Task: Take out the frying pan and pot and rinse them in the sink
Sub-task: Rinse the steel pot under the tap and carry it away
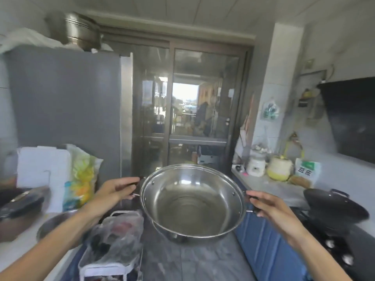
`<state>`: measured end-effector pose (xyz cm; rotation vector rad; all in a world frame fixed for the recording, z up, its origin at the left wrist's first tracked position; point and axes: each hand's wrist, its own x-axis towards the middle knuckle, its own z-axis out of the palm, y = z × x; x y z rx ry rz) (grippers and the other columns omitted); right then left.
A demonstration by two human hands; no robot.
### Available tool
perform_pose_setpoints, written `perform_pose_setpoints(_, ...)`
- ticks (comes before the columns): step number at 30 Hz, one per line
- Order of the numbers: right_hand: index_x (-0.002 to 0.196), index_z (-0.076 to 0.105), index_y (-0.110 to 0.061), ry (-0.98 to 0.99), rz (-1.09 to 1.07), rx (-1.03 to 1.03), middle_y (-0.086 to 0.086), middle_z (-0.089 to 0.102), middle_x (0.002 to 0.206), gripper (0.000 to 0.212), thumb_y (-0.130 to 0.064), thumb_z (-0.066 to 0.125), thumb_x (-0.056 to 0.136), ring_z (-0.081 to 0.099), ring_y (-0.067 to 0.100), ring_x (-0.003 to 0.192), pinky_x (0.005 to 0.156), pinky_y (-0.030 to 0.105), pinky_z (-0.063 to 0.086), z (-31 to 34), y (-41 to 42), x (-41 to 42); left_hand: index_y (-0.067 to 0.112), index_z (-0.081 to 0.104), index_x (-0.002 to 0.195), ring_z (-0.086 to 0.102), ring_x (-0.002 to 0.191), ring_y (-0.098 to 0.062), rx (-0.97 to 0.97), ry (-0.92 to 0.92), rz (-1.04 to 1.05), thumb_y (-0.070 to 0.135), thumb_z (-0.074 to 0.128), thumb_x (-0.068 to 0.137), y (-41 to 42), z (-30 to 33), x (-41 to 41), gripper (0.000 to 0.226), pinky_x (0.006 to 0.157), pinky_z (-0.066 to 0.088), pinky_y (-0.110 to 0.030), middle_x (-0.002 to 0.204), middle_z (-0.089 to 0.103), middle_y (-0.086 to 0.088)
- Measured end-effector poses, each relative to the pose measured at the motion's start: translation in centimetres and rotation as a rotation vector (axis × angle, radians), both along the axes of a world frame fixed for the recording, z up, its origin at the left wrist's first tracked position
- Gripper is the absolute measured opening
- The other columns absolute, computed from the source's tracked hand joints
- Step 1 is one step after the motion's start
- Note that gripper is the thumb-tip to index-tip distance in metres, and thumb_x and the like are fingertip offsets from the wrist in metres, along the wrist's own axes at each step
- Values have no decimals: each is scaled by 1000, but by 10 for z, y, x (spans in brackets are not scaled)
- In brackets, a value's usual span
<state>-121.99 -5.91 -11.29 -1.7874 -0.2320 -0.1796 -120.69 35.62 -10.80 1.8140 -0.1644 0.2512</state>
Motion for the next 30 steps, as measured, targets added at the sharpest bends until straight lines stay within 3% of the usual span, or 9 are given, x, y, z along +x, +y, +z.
perform_pose_setpoints(3,108,68,-18,37,-100,6,2,73,105,80,-61,81,42,65,13,93,70,17,51,-17,-39,43,20,66,113,70,83,-10,21,-1,-125,7,58,89,-42,-9,98,28,72,54,-11,115,67,-3)
perform_pose_setpoints(6,110,68,-17,78,-185,7,3,72,106,79,-59,82,44,66,16,93,82,29,49,-23,-69,86,16,64,118,67,88,-19,16,4,-222,9,58,90,-81,-14,192,30,70,52,-9,114,68,-4)
perform_pose_setpoints(10,110,67,-15,162,-326,10,2,72,106,34,-25,71,78,65,23,100,80,28,50,-24,-111,149,15,63,122,67,90,-23,56,46,-367,11,58,91,-145,-19,311,32,69,50,-6,115,67,-6)
perform_pose_setpoints(15,108,67,-18,222,-455,-12,-1,74,102,41,-33,75,71,64,29,104,74,24,49,-40,-167,226,13,61,121,63,79,-16,85,100,-490,8,55,92,-239,-38,438,30,65,47,-2,110,64,-2)
perform_pose_setpoints(18,107,67,-17,196,-534,-8,-1,74,100,85,-65,81,39,67,21,96,76,29,50,-65,-205,278,12,62,120,64,81,-11,96,118,-550,5,56,91,-296,-61,510,30,72,50,-5,110,66,-4)
perform_pose_setpoints(20,107,67,-15,194,-583,44,-1,74,99,93,-69,80,32,68,16,94,76,29,51,-87,-236,314,9,61,120,66,71,-1,119,121,-580,2,55,91,-339,-79,557,30,70,51,-6,103,67,-7)
perform_pose_setpoints(22,109,66,-12,214,-644,125,-2,75,96,67,-51,81,57,67,15,95,72,24,51,-111,-273,355,7,62,120,66,68,-3,152,130,-593,1,54,92,-384,-97,605,30,70,51,-10,104,68,-14)
perform_pose_setpoints(24,114,63,-7,233,-698,212,-5,75,91,29,-14,63,85,65,17,90,67,21,51,-135,-313,396,11,65,116,64,79,-17,172,158,-611,0,53,92,-428,-110,649,29,74,52,-19,110,67,-22)
perform_pose_setpoints(30,114,61,-7,366,-793,288,8,68,101,30,5,52,88,67,4,76,66,18,52,-185,-397,500,27,67,106,65,84,-12,284,286,-646,-6,49,89,-534,-134,769,42,77,52,-26,118,65,-12)
